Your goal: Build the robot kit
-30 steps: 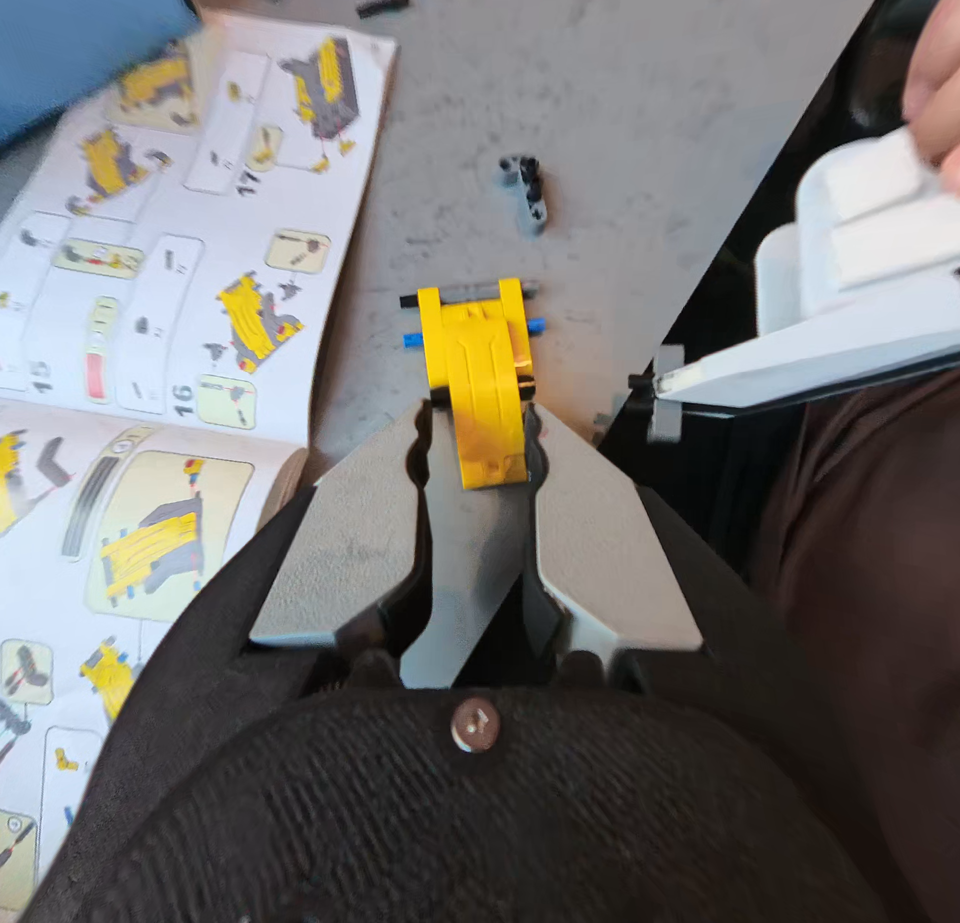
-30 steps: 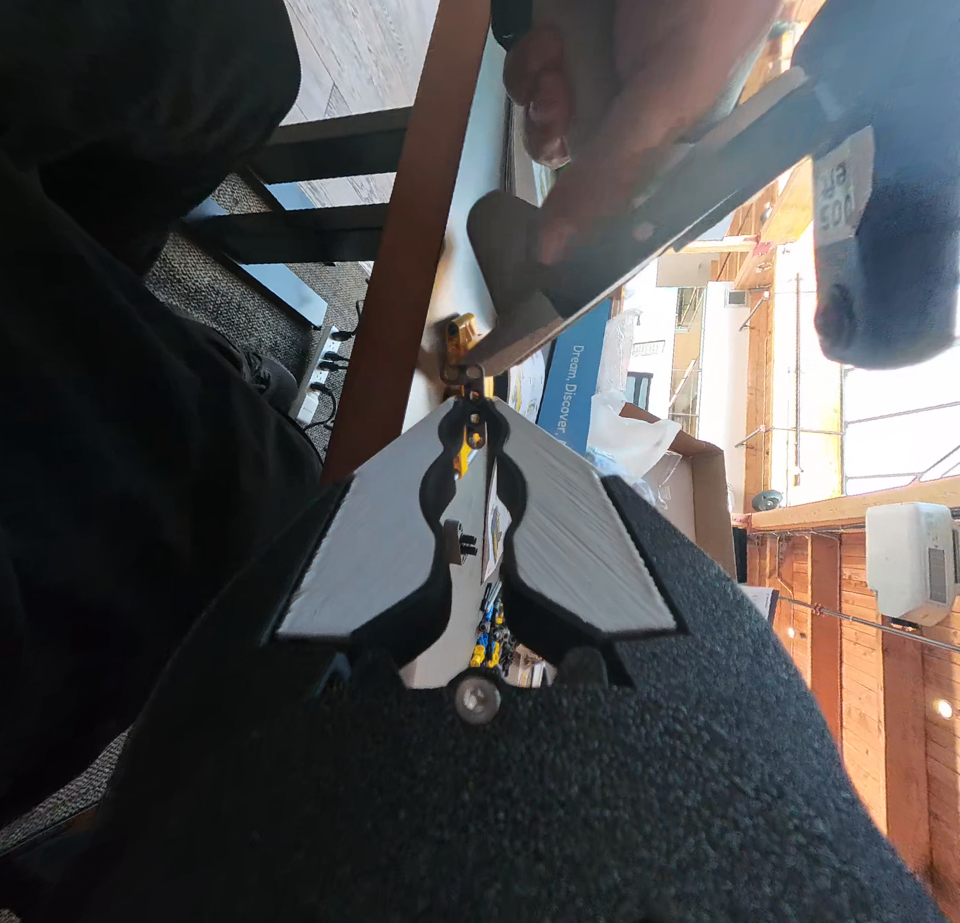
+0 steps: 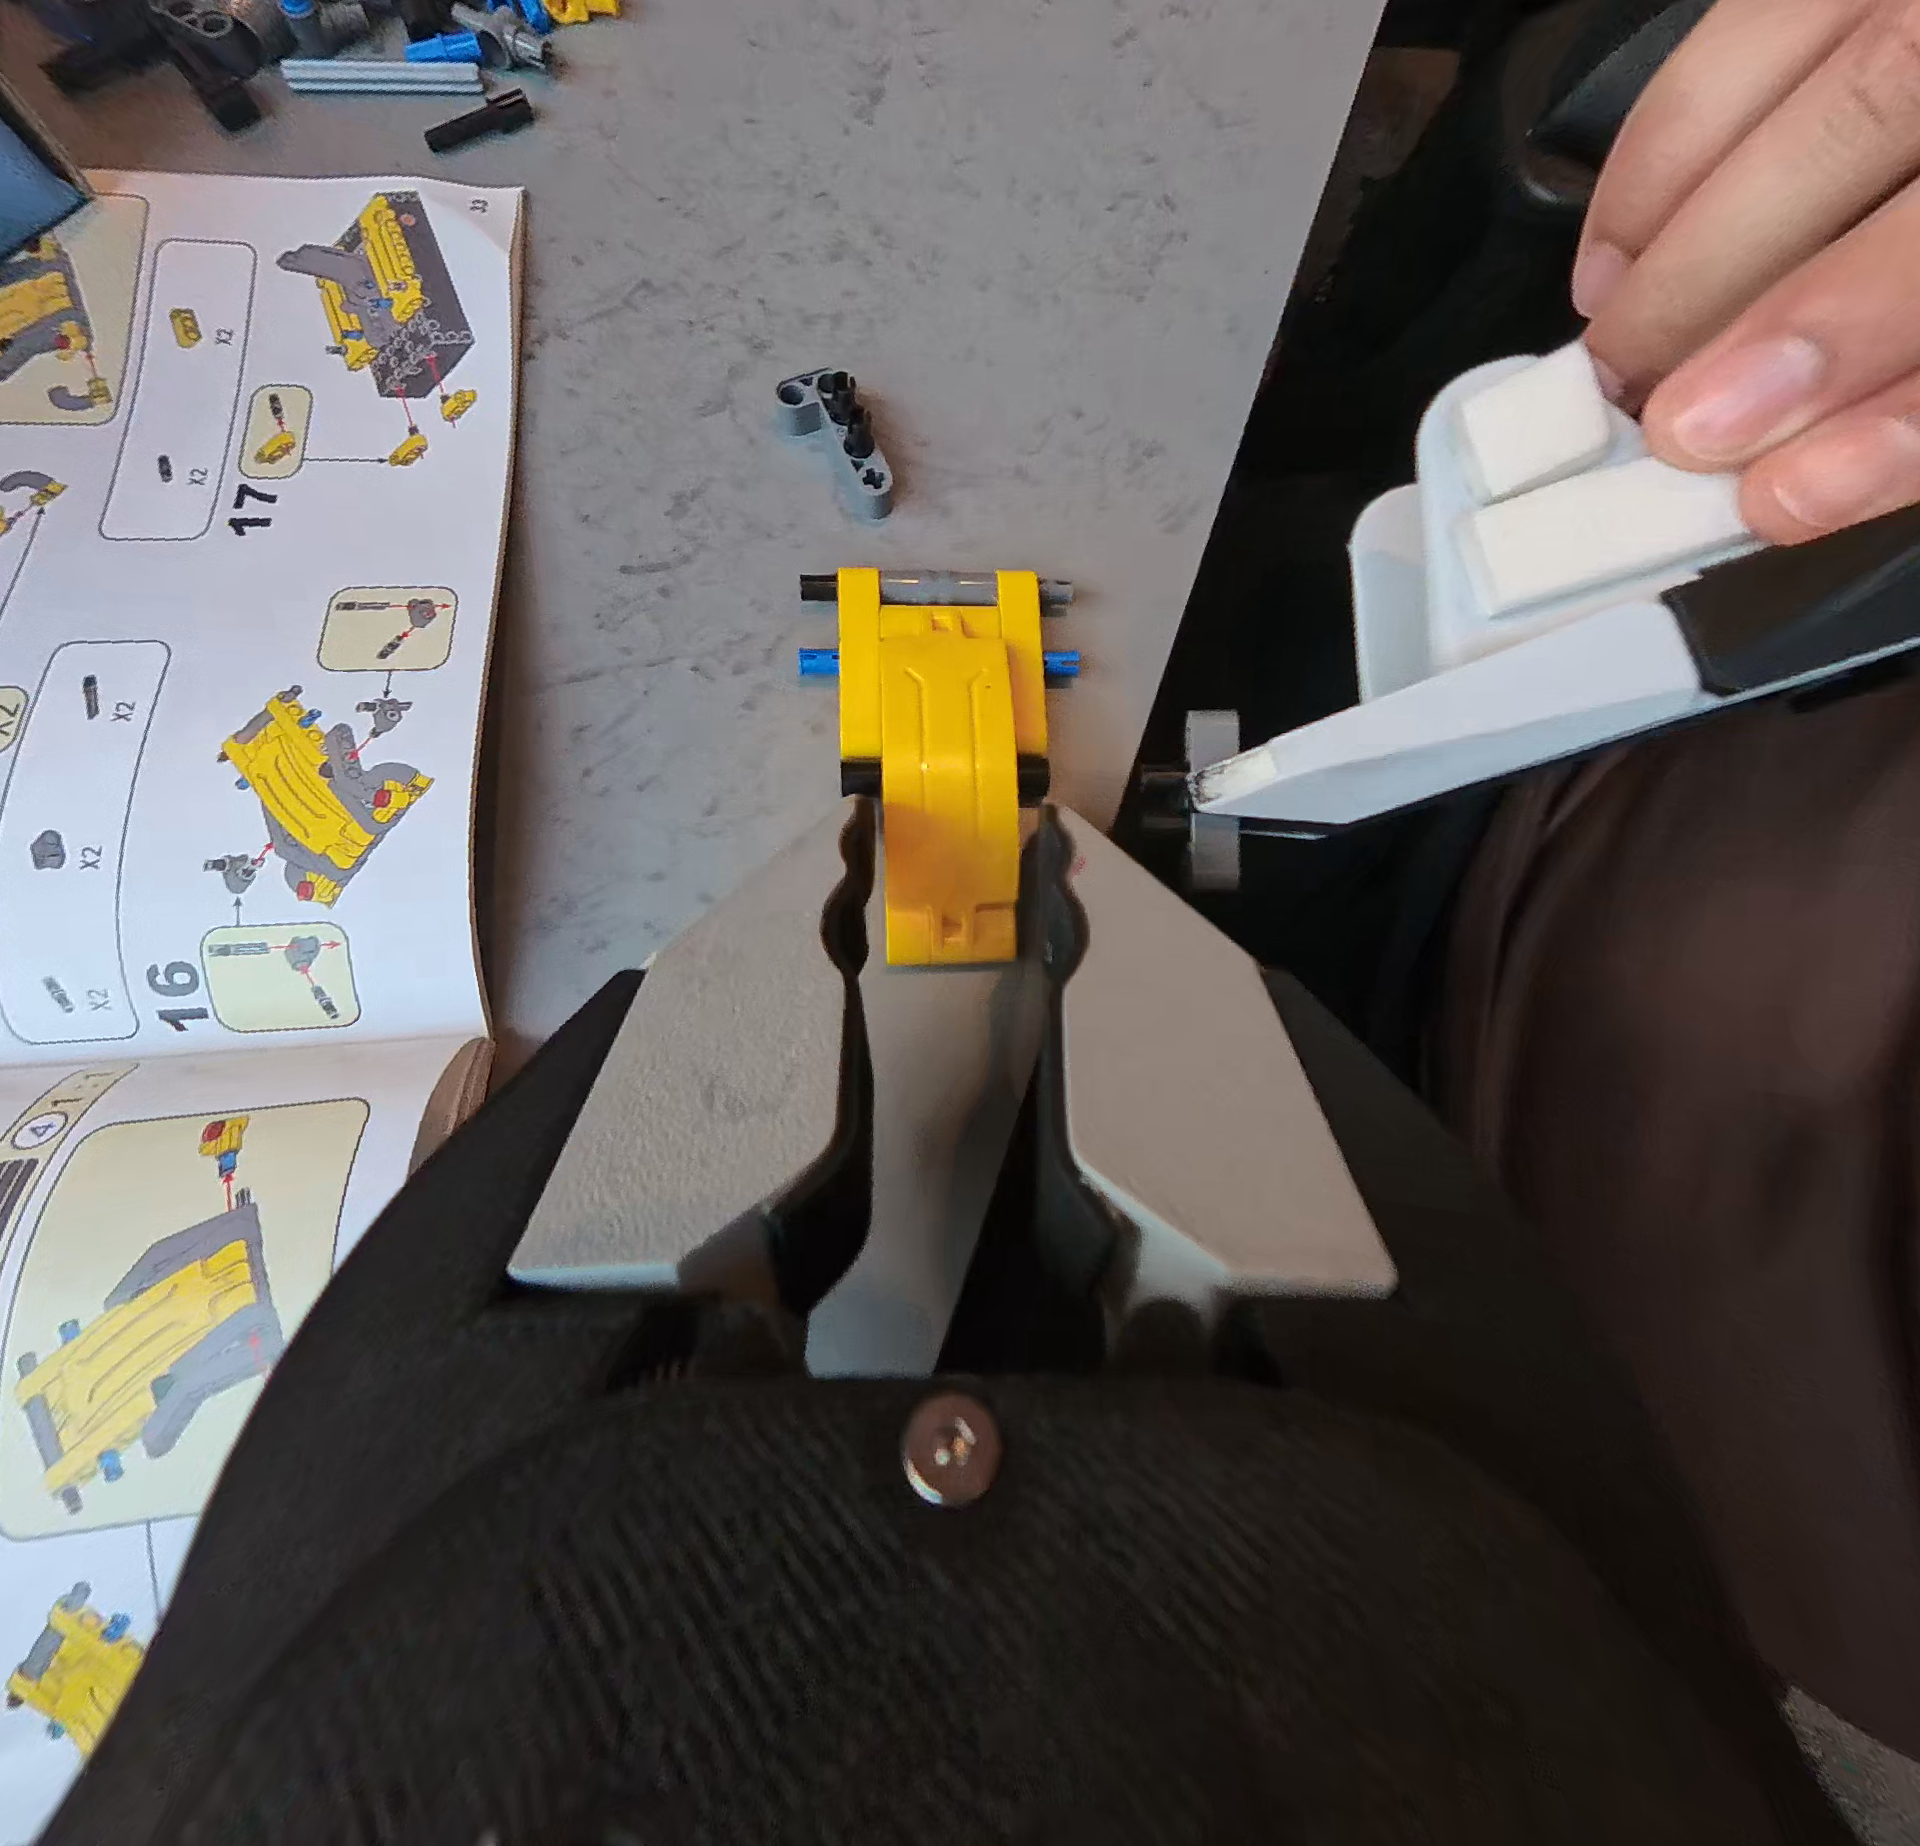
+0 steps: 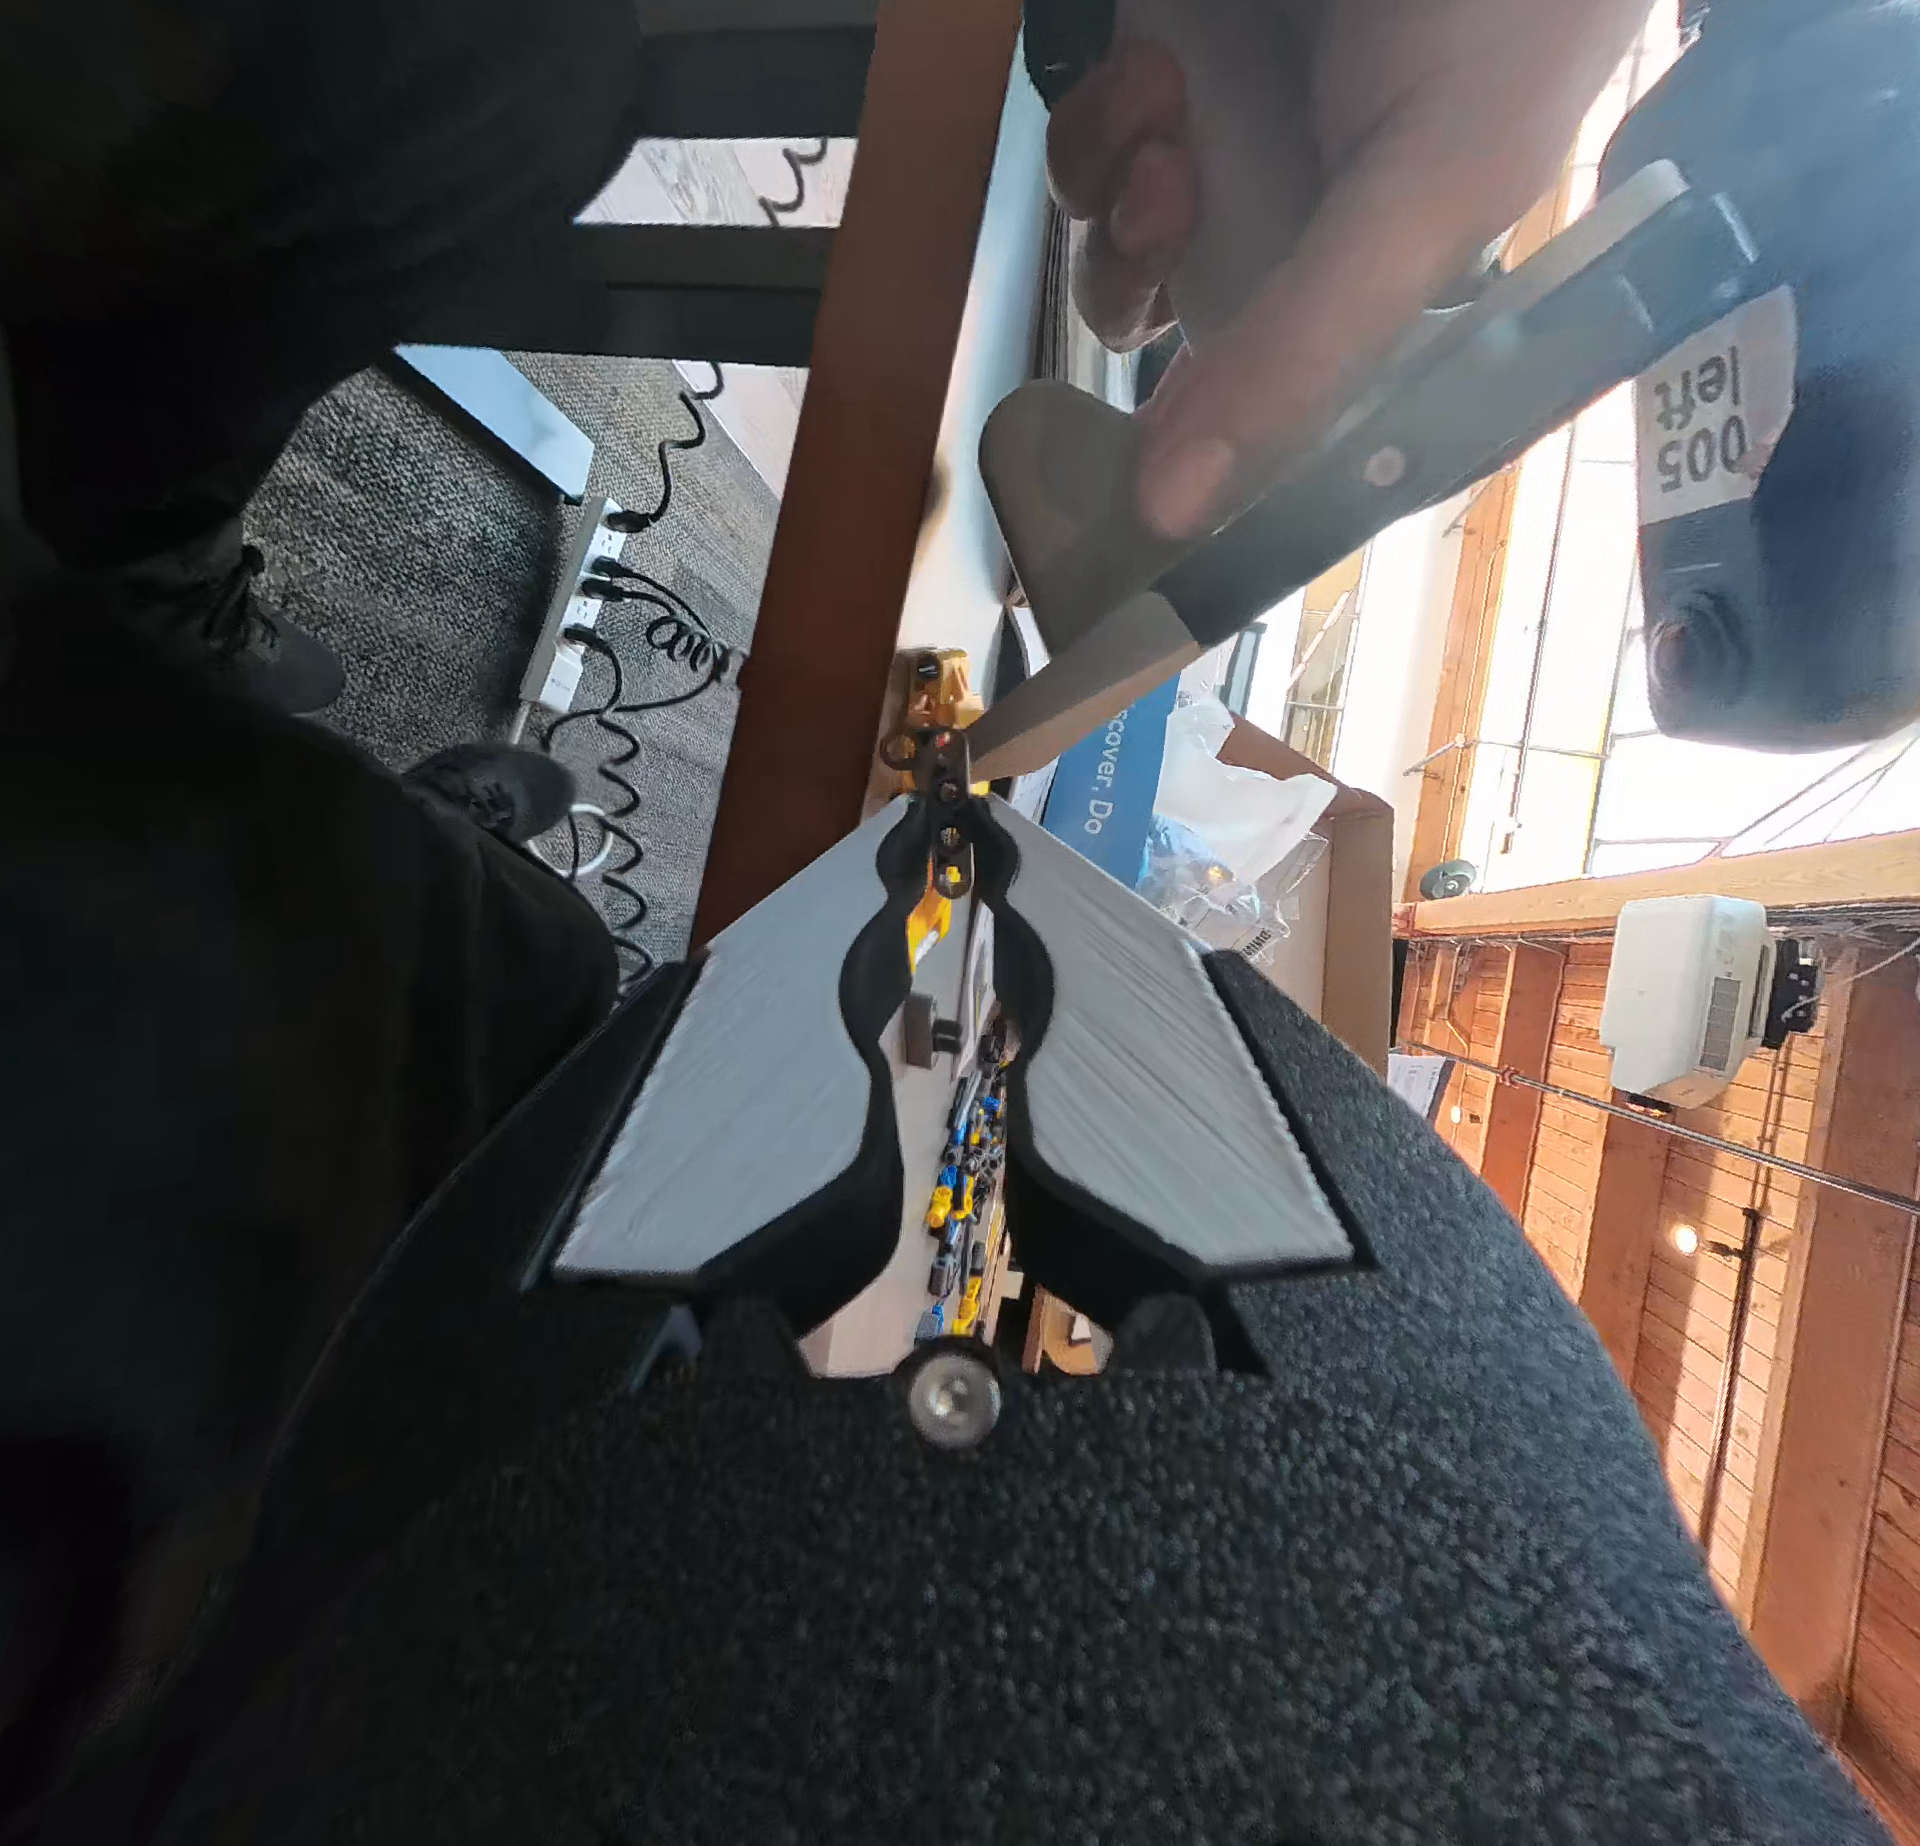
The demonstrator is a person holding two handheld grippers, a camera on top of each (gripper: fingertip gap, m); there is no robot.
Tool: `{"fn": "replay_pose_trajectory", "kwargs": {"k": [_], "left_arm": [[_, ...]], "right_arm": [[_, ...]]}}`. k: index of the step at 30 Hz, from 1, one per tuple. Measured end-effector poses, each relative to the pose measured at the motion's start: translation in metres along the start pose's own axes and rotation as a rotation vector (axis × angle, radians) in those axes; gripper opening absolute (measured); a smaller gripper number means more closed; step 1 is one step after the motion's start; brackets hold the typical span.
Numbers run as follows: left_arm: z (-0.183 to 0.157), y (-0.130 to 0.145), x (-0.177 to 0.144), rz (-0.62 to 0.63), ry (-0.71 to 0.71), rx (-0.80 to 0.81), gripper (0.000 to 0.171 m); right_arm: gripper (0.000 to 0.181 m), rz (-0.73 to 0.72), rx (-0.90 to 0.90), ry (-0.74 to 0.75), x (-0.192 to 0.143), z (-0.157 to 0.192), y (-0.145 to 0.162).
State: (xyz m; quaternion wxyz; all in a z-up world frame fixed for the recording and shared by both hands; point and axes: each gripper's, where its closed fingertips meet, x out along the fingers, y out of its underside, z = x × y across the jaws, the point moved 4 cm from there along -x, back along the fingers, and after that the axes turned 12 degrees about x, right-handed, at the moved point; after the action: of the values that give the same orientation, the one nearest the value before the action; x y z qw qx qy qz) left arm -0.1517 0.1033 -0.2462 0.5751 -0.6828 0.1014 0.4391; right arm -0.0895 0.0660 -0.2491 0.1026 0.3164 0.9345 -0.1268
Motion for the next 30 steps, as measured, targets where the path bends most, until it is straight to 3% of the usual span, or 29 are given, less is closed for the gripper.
{"fn": "replay_pose_trajectory", "kwargs": {"k": [6,10,14,17,30], "left_arm": [[0.001,-0.005,-0.004,-0.071,0.037,0.014,0.023],[0.002,-0.005,-0.005,-0.063,0.063,0.026,0.021],[0.002,-0.003,-0.003,-0.037,0.051,0.043,0.03],[-0.001,-0.002,0.001,-0.019,0.048,0.07,0.022],[-0.008,-0.005,0.004,-0.041,0.137,0.093,0.022]], "right_arm": [[0.007,0.038,-0.01,0.006,-0.002,0.006,-0.005],[0.006,0.06,-0.004,0.012,-0.001,0.006,-0.008],[0.006,0.081,-0.002,0.008,-0.002,0.008,-0.007],[0.006,0.092,-0.011,0.018,-0.004,0.007,-0.006],[0.007,0.101,-0.015,0.034,0.002,0.01,-0.009]]}}
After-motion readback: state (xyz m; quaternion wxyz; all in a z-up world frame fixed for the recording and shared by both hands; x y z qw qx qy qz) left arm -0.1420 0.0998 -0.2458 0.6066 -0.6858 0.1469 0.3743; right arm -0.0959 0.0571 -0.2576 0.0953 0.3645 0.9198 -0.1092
